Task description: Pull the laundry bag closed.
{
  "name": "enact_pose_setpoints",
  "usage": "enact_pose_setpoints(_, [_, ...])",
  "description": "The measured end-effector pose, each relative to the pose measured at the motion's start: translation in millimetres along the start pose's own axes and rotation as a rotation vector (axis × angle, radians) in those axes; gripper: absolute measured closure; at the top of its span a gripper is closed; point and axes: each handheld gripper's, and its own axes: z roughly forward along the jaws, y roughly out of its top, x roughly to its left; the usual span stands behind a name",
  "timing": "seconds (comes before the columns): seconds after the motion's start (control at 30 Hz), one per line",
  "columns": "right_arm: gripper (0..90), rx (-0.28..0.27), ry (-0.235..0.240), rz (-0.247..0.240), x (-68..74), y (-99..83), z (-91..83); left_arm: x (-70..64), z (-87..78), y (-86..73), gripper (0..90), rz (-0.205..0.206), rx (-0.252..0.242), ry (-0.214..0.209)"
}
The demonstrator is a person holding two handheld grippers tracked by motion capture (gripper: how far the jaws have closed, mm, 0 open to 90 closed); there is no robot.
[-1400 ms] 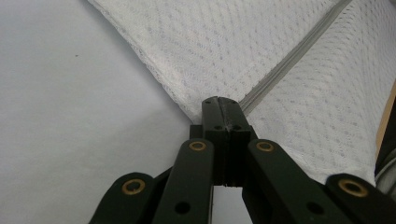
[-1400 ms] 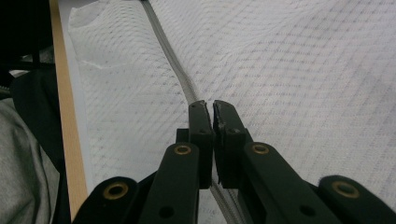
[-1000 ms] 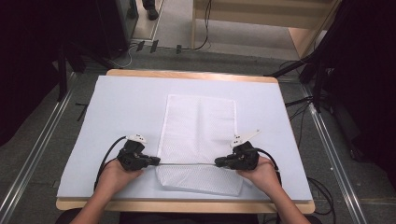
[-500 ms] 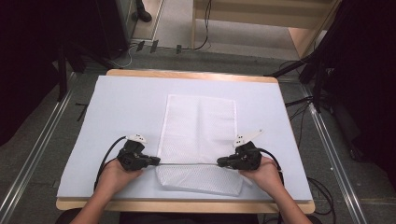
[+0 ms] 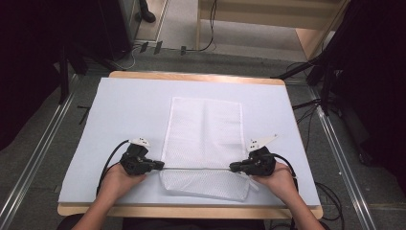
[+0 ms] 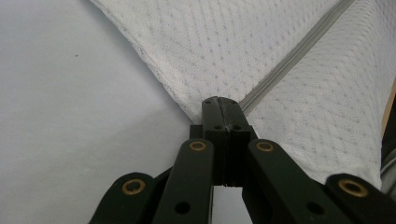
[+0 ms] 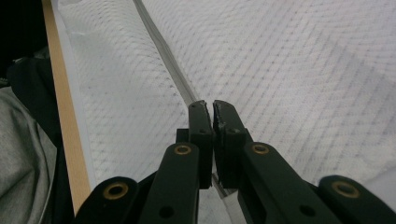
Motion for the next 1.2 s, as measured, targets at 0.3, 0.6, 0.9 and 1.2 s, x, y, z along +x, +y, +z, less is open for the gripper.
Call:
enact_pose_setpoints(0.3, [89.1,-0.003,-0.005,0.015,-5.0,-8.3,-9.2,0.0,-0.1,-0.1,90.0,0.003,0.0,0.0])
enact_pose_setpoints(0.6, [89.1,-0.015,-0.001,0.011,-7.1,-11.3,-12.8,-0.1,0.0,-0.1,90.0,0.003,0.0,0.0])
enact_pose_setpoints(0.9, [89.1,-0.005,-0.004,0.01,-6.9,-12.1,-13.2,-0.3,0.1,-0.1,90.0,0.004,-0.001,0.0])
enact_pose_setpoints(1.2, [89.1,-0.004,-0.013,0.017,-10.0,-18.4,-20.1,-0.1,-0.1,-0.2,90.0,0.005,-0.001,0.0])
